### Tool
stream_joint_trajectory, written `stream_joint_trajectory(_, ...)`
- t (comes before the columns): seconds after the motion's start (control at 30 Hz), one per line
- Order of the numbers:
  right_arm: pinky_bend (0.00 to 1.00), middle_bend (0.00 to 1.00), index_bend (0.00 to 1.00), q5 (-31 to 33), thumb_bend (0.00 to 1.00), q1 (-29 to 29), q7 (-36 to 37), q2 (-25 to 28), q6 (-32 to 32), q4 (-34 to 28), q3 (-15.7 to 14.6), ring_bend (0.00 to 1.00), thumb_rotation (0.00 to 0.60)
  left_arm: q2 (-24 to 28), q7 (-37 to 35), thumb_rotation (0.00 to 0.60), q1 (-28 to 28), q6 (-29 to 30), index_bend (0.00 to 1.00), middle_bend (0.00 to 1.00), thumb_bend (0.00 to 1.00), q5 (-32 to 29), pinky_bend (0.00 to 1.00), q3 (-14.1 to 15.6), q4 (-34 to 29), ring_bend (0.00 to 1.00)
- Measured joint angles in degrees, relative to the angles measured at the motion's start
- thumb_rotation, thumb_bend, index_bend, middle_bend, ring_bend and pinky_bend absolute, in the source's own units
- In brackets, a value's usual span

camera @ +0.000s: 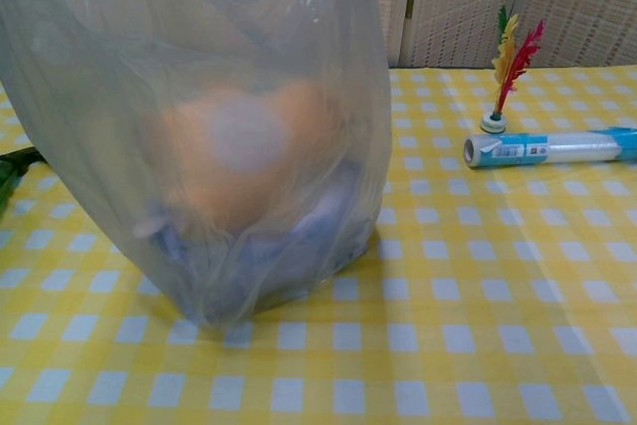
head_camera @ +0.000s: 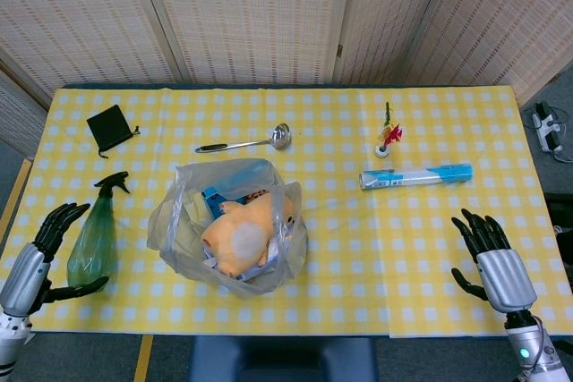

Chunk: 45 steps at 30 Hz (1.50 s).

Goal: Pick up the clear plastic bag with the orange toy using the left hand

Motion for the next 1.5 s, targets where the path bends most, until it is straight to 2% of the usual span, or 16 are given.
stream_joint_trajectory(0.17, 0.0, 0.0, 0.0, -0.3, 0.34, 0.1, 1.1, 0.6, -0.8, -0.6, -0.5, 0.0, 0.6, -0.1, 9.3, 0.575, -3.8, 0.2, 0.11, 0.12, 0.11, 3.8, 0.02, -1.0, -1.9, 0.07)
stream_joint_trajectory(0.5, 0.0, 0.0, 0.0, -1.4, 0.34, 0.3, 3.5, 2.2, -1.3, -2.0, -1.3, 0.0, 0.6, -0.9, 15.2, 0.551, -9.1, -3.1, 0.1, 0.12, 0.1, 7.3, 0.02, -1.2, -7.1, 0.07)
stream_joint_trajectory(0.97, 0.0, 0.0, 0.0, -2.8, 0.34, 0.1, 6.0, 3.6, -1.4, -3.0, -2.4, 0.0, 0.6, -3.6, 15.8, 0.541, -12.3, -5.1, 0.1, 0.12, 0.09, 6.3, 0.03, -0.6, -6.2, 0.09)
stream_joint_trajectory(1.5, 0.0, 0.0, 0.0, -2.2, 0.34, 0.5, 6.5, 3.6, -2.7, -2.9, -2.4, 0.0, 0.6, -5.3, 15.8, 0.545, -13.1, -4.0, 0.1, 0.15, 0.1, 5.7, 0.06, 0.5, -3.6, 0.12)
